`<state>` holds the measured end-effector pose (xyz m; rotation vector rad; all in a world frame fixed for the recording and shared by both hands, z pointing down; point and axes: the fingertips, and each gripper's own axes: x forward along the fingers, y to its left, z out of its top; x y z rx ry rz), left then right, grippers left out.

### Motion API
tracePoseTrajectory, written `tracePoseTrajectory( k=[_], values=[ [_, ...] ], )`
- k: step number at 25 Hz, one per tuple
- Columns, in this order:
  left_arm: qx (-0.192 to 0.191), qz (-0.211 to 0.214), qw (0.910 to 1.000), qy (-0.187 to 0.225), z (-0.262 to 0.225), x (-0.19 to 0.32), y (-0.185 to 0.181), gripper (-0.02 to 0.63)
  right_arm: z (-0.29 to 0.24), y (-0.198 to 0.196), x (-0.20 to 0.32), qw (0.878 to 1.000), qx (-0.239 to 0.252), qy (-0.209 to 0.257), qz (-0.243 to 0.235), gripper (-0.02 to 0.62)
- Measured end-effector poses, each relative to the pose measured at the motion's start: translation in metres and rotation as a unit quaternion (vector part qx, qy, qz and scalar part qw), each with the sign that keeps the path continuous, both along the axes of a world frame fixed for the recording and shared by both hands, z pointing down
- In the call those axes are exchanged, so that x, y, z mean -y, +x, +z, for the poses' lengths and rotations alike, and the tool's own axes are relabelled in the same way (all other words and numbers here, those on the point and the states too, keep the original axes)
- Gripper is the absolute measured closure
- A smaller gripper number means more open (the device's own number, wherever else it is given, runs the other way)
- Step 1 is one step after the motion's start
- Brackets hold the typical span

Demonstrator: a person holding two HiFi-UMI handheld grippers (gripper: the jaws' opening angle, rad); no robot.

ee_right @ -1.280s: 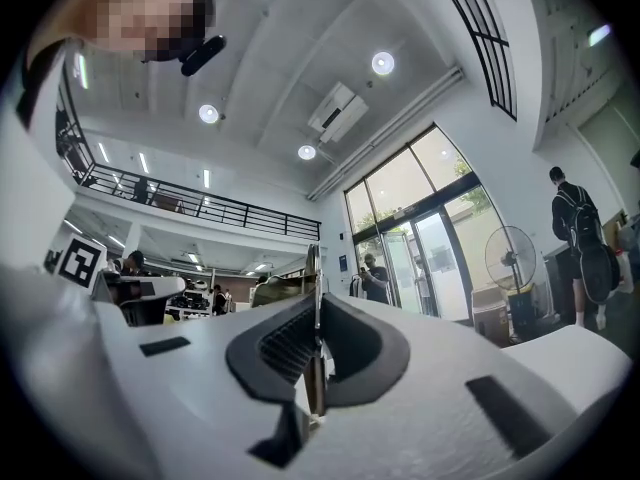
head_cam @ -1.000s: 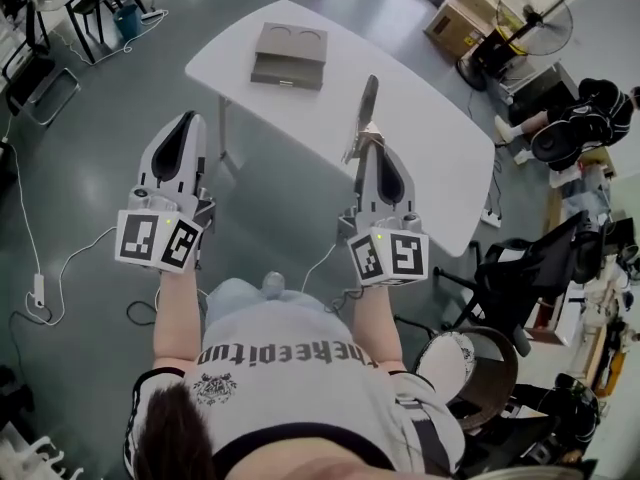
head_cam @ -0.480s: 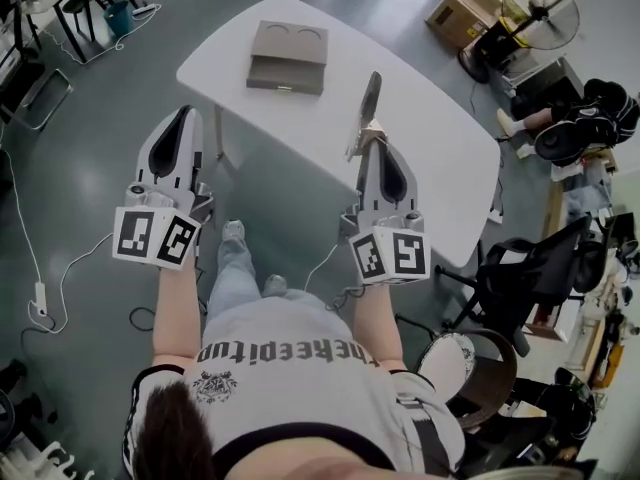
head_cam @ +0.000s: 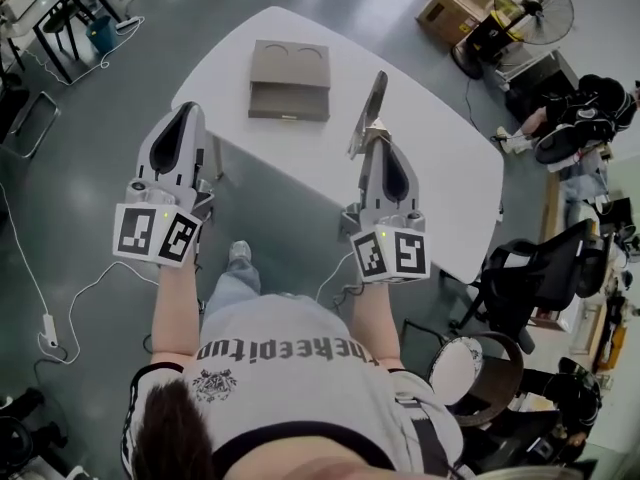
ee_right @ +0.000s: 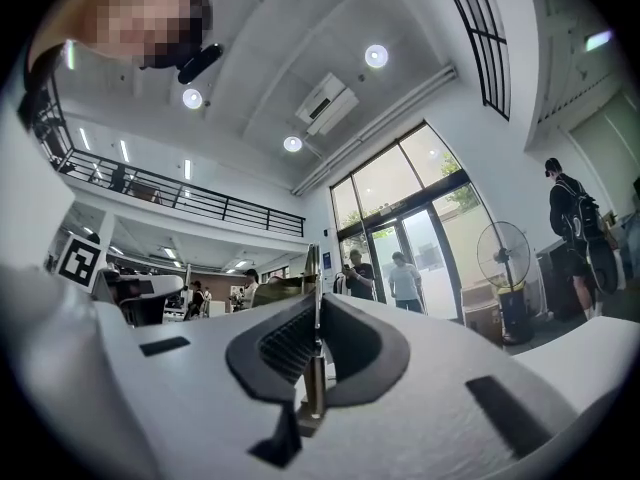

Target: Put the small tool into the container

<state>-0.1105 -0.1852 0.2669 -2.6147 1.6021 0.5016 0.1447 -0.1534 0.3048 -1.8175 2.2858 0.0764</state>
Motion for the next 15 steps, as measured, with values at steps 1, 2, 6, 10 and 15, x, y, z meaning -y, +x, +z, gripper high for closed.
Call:
tracePoseTrajectory(
  k=[1, 2, 6, 10, 15],
  values=[
    [0.000, 0.003, 1.0000, 0.001, -0.001, 0.010, -0.003, 0.594, 0.000, -0.003, 0.008, 1.000, 0.001, 0.000, 0.004, 0.592],
    [0.001, 0.006, 1.0000, 0.002, -0.002, 0.020, -0.006, 0.594, 0.000, -0.005, 0.017, 1.000, 0.002, 0.000, 0.007, 0.592],
    [0.006, 0.017, 0.9998, -0.001, 0.001, 0.056, -0.018, 0.594, 0.004, -0.018, 0.047, 1.000, 0.003, -0.005, 0.021, 0.592],
    [0.009, 0.031, 0.9995, -0.008, 0.004, 0.086, -0.027, 0.594, 0.008, -0.029, 0.071, 0.999, 0.003, -0.012, 0.035, 0.592],
    [0.013, 0.048, 0.9987, -0.013, 0.012, 0.121, -0.035, 0.594, 0.016, -0.039, 0.099, 0.999, -0.004, -0.020, 0.049, 0.592]
  ],
)
